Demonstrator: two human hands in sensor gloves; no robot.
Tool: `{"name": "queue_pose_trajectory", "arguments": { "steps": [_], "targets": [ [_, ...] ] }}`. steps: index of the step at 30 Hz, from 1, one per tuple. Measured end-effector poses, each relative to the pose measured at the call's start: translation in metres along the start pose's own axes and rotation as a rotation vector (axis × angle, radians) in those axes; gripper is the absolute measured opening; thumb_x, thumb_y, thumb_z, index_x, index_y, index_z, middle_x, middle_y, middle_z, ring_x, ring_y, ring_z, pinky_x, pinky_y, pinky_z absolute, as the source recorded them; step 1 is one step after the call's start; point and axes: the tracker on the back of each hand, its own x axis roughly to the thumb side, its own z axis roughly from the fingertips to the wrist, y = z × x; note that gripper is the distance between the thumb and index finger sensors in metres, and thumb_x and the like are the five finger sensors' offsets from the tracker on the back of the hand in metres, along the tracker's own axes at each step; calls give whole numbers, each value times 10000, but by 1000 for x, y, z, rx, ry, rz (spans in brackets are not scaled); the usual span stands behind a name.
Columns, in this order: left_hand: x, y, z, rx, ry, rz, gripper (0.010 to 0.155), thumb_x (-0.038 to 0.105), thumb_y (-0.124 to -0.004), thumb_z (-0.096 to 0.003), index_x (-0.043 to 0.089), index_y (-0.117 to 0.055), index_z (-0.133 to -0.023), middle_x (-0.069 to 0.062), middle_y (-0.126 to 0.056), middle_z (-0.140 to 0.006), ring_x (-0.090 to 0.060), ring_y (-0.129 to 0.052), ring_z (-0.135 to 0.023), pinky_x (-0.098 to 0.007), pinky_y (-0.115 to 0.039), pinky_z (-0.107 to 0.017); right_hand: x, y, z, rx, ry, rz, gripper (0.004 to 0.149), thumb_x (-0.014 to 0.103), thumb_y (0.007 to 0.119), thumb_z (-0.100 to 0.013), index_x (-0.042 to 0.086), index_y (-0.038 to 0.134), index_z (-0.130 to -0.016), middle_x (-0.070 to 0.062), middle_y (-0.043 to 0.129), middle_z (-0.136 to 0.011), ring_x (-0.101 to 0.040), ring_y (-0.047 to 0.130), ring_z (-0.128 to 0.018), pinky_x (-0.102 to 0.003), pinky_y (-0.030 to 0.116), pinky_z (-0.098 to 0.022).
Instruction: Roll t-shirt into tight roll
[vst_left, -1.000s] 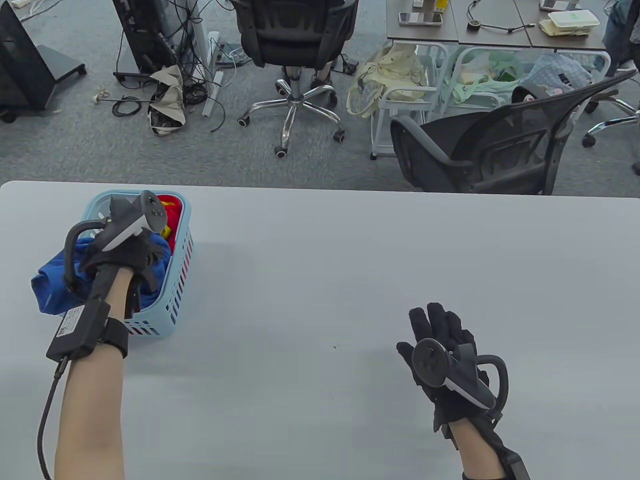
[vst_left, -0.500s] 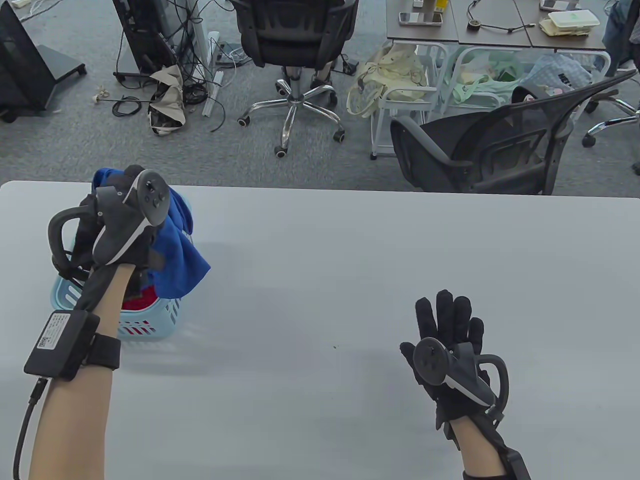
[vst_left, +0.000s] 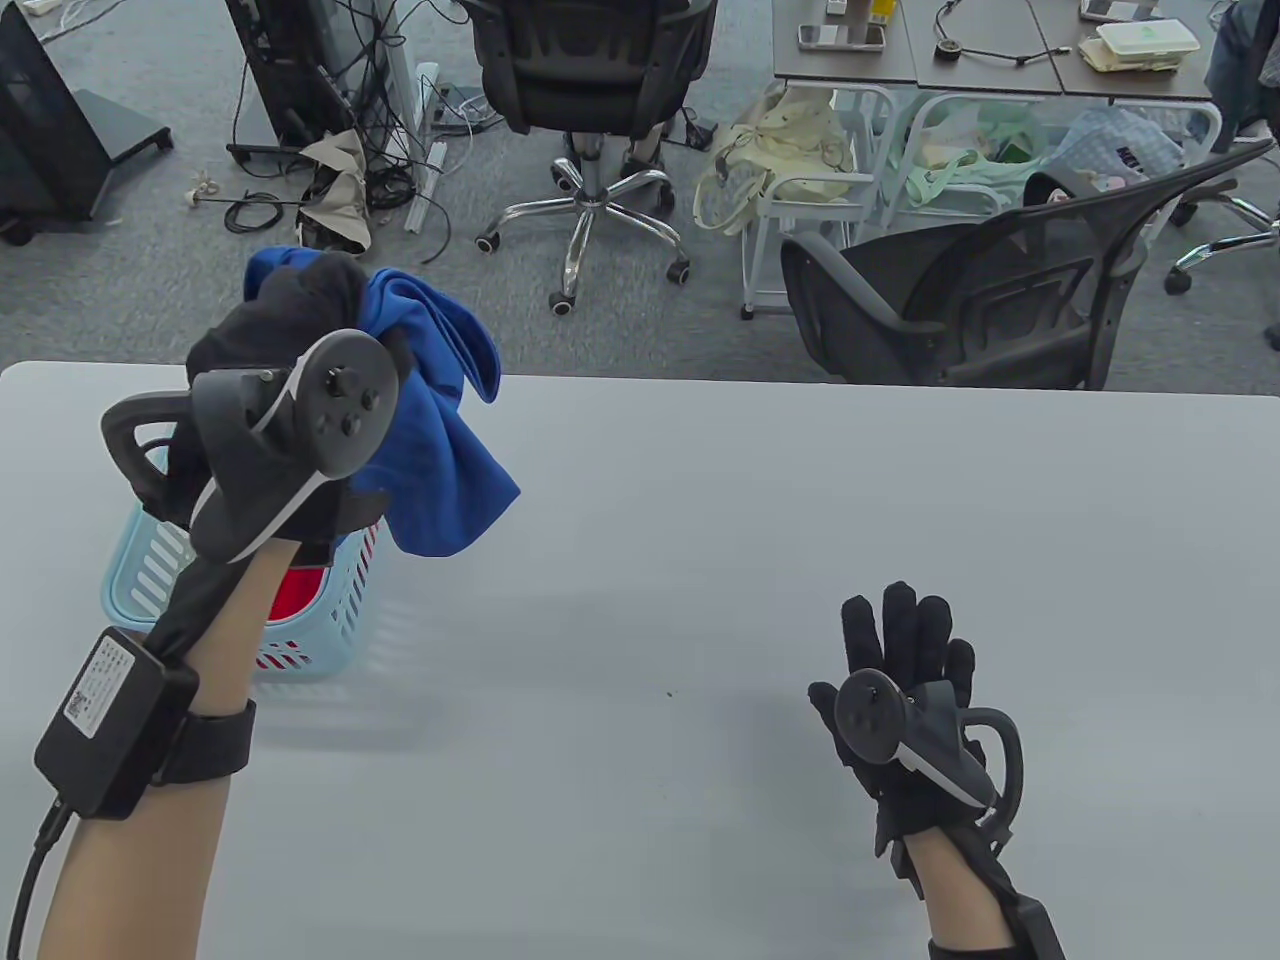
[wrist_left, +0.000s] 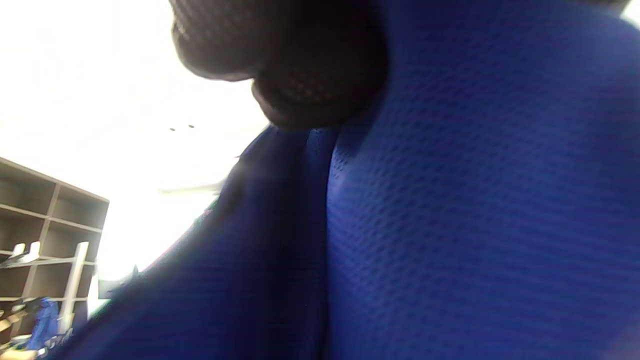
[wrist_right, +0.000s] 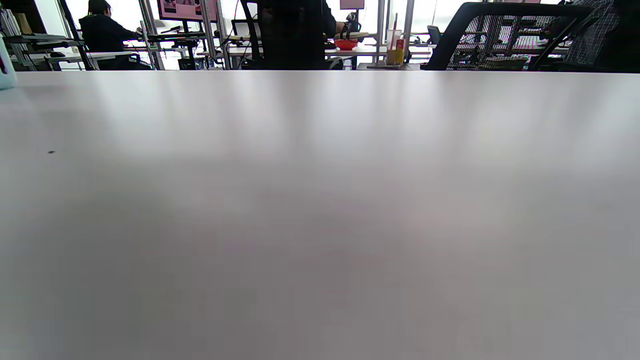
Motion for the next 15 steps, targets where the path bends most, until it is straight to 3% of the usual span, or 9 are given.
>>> {"name": "queue_pose_trajectory", "arguments": {
  "steps": [7, 10, 15],
  "targets": [
    [33, 16, 12, 3, -122, 186, 470, 584, -726, -514, 359, -714, -926, 56, -960, -731, -42, -1007, -412, -216, -893, -349, -6, -4, 2, -16, 15, -20, 818, 569, 449, -685, 188, -107, -1148, -186, -251, -1104, -497, -235, -993, -666, 35, -697],
    [48, 7, 21, -48, -183, 296, 469, 581, -730, -512, 356, -721, -923, 51, -965, -727, -47, -1010, -408, -221, -894, -345, -8, -4, 1, -18, 22, -24, 816, 567, 447, -686, 182, -101, -1151, -193, -246, -1106, -500, -237, -989, -670, 3, -670],
    [72, -29, 47, -205, -282, 402, 472, 576, -733, -513, 350, -728, -928, 44, -972, -736, -58, -1020, -418, -230, -900, -349, -8, -4, 1, -14, 22, -31, 812, 565, 449, -685, 179, -86, -1158, -195, -239, -1110, -503, -231, -988, -668, 3, -668]
  ]
}}
